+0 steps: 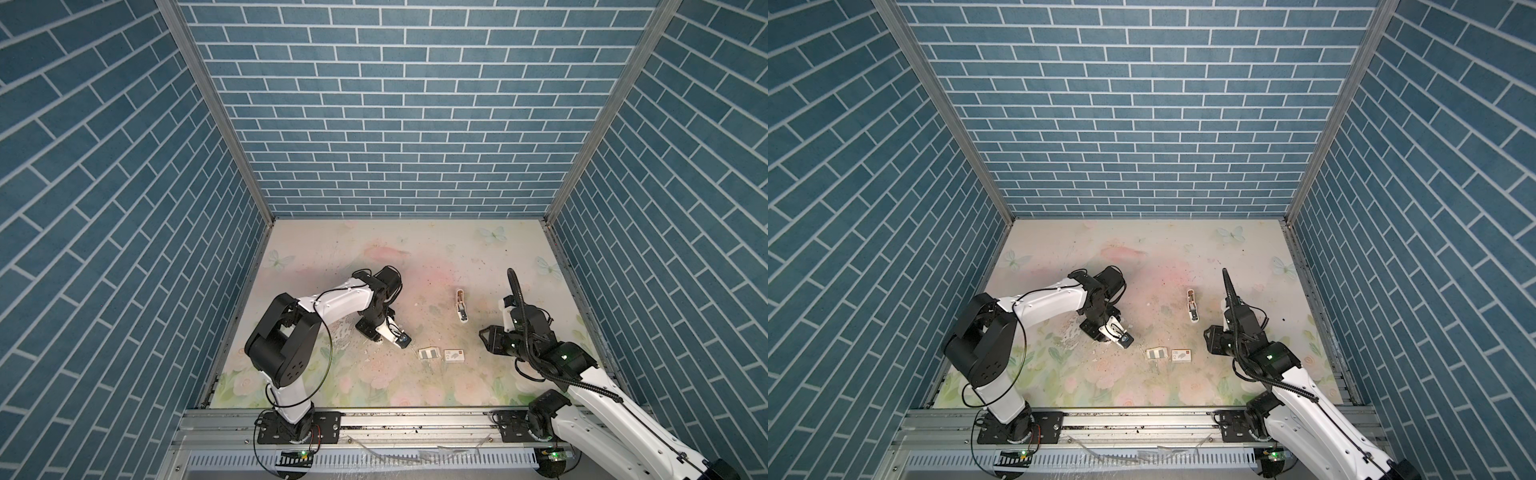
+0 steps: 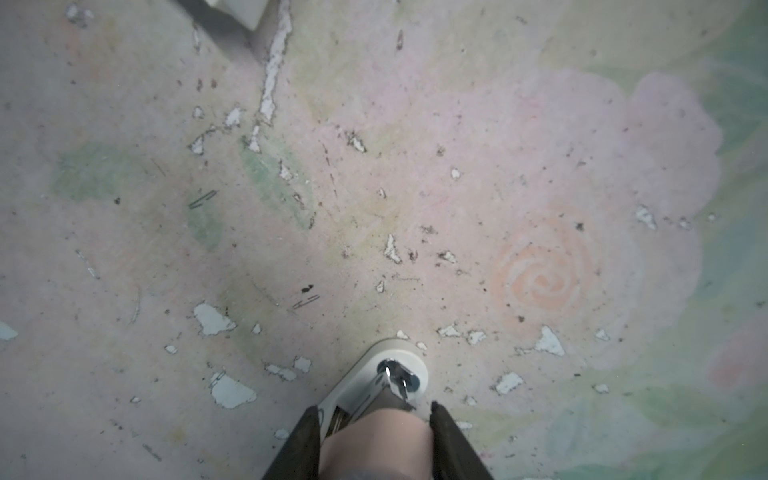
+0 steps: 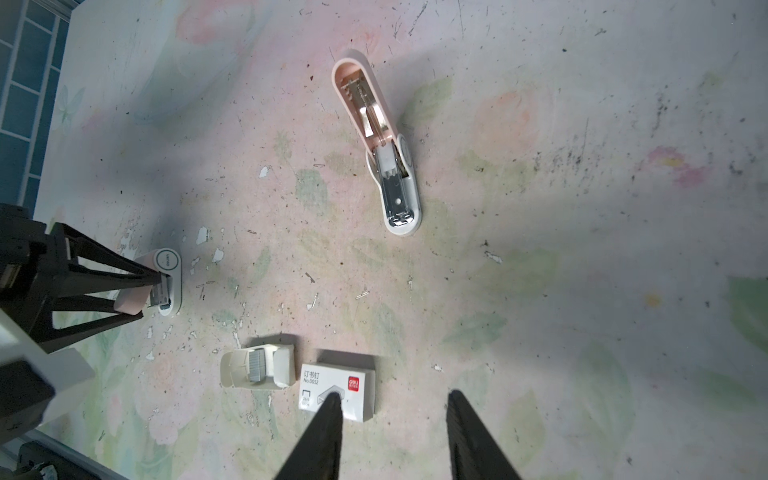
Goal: Load the staples into the stapler
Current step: 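Lower the left gripper onto the second pink stapler and close on it, then lift the second stapler with the left gripper while the right gripper reaches in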
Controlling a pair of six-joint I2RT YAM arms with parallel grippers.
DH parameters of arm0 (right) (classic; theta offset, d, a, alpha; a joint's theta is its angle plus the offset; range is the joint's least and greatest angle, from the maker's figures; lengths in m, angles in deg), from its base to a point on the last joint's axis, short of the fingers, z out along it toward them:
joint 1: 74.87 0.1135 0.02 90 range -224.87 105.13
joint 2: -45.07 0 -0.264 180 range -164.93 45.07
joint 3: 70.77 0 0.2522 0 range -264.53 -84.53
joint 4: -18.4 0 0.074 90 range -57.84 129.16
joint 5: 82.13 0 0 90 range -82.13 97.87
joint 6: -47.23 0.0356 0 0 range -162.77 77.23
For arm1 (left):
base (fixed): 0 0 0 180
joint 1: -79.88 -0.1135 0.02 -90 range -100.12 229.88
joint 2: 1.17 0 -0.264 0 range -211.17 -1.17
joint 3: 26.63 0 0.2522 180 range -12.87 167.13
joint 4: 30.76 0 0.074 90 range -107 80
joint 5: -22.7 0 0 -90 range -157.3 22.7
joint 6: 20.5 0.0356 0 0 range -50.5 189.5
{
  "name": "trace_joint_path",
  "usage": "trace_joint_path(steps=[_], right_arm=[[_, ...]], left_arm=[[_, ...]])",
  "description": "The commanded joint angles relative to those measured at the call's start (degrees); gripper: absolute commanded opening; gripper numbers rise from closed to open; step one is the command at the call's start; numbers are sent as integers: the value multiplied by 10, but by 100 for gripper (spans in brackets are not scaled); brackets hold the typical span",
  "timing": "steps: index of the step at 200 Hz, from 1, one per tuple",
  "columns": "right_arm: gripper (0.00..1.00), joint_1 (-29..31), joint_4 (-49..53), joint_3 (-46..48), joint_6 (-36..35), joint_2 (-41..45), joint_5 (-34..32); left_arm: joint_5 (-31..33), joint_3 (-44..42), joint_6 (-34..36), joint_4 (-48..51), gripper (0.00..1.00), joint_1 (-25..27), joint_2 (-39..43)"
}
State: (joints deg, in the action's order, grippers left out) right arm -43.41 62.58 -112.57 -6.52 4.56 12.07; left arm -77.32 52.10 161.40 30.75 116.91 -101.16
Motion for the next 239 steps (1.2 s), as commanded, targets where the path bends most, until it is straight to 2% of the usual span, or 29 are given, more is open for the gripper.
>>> trace_joint_path(steps=[1,48,59,78,110,128,173,195,223,239], right_arm=[[42,1,-4,11,19,6,-14],[42,2,-7,16,20,11,-22],[42,1,-8,16,20,12,-23],[42,2,-10,13,19,9,-20],[41,2,-18,1,19,-2,-6],[41,2,-33,-7,18,-13,5],[39,1,-99,-41,18,-61,98],[39,2,-157,-58,26,-111,166],[38,2,-255,-60,43,-178,251],[38,1,-272,-68,40,-218,278]], left_arm=[[5,-13,-12,-9,38,2,5],[6,-18,-45,-23,30,2,13],[8,-18,-52,-27,24,2,15],[10,-17,-67,-27,9,2,19],[4,-13,-96,-20,8,1,26],[-8,6,-138,-15,6,1,30],[-64,95,-272,15,6,8,34],[-81,134,-329,12,6,23,30],[-80,168,-378,1,6,50,18],[-83,183,-399,1,6,62,9]])
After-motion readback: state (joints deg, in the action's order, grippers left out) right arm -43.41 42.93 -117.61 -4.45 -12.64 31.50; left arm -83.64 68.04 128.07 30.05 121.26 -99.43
